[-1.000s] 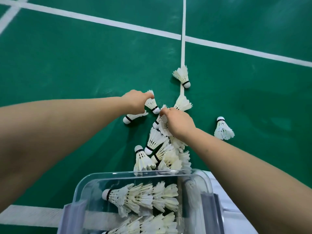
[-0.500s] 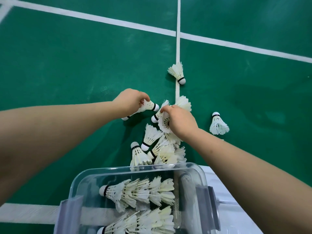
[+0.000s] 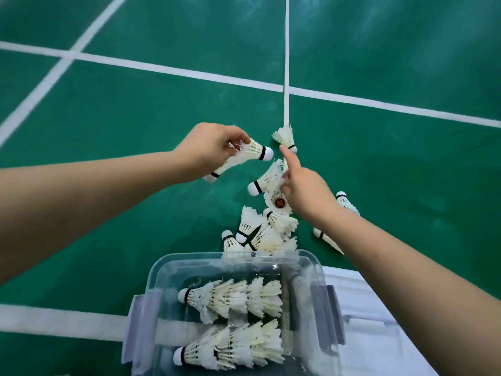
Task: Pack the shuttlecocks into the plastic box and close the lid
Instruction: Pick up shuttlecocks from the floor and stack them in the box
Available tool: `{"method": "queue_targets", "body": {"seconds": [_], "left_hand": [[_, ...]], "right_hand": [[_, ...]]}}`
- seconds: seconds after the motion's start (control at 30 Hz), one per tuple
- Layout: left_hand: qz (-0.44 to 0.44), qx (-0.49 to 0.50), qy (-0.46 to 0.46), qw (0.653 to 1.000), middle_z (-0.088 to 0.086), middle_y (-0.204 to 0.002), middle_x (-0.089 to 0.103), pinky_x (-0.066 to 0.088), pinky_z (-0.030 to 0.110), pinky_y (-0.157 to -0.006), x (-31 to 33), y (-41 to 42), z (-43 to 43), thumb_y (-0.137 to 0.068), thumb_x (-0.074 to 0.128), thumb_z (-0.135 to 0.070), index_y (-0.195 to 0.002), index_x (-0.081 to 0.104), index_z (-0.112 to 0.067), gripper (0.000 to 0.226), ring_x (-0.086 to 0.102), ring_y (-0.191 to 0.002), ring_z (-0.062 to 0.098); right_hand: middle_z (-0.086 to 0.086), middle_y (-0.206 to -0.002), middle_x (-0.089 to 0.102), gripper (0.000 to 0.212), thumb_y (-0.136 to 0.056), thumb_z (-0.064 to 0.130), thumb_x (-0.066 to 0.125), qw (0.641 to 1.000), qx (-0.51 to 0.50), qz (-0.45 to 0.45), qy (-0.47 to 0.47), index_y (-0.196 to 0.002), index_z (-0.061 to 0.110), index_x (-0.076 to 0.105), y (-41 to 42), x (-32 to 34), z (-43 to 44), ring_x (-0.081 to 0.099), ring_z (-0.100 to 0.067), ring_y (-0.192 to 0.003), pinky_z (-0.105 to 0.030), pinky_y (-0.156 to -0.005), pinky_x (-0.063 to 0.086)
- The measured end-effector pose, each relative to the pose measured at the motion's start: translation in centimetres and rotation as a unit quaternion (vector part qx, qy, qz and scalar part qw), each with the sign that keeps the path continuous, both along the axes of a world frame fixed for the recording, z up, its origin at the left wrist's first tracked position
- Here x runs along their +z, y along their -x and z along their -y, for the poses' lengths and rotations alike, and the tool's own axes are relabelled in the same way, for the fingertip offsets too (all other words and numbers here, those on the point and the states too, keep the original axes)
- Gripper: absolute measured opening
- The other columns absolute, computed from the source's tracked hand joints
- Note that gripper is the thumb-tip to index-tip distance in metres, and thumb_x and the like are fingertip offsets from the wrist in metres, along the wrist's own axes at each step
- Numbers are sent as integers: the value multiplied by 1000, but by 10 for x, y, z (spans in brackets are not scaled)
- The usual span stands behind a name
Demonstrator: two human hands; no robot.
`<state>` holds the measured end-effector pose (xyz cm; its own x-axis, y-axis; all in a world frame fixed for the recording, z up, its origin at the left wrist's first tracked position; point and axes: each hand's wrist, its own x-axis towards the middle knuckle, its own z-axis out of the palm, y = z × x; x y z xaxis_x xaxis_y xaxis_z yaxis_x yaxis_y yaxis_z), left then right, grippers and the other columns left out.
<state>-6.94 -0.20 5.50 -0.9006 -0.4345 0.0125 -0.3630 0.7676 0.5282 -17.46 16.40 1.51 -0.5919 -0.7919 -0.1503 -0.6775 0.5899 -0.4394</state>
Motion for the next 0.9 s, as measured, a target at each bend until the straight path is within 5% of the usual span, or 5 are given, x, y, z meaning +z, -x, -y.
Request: {"method": "queue_targets", "body": {"seconds": [0.4, 0.57, 0.73, 0.9], "left_hand": [[-71, -107, 24, 991, -4, -102, 70, 35, 7, -74, 92, -63, -69, -85, 58, -10, -106, 67, -18, 24, 62, -90, 11], [-38, -117, -23, 992, -15, -88, 60, 30, -8, -65, 92, -83, -85, -84, 61, -10, -104, 67, -22, 24, 51, -68, -12], [-6, -118, -98, 988, -10, -87, 65, 41, 7, -72, 62, -98, -102, -81, 65, -9, -100, 67, -23, 24, 56, -71, -6], [10, -138, -149, 979, -11, -85, 64, 39, 0, -72, 40, -103, -117, -81, 64, -6, -101, 67, -24, 27, 58, -74, -3]], "right_hand": [[-9, -108, 61, 79, -82, 12, 62, 998, 19, 62, 19, -145, 34, 20, -60, 114, -62, 58, -24, -95, -31, -82, 44], [-1, -109, 65, 58, -77, 14, 69, 995, 15, 101, 9, -127, 31, 46, -77, 116, -82, 60, -19, -98, -32, -88, 48], [-2, -101, 63, 46, -77, 15, 69, 991, -3, 127, -38, -119, 26, 53, -90, 102, -102, 59, -20, -90, -31, -81, 47], [-2, -91, 63, 48, -77, 13, 70, 981, -30, 188, -42, -121, 25, 56, -93, 77, -116, 58, -18, -81, -31, -79, 48]]}}
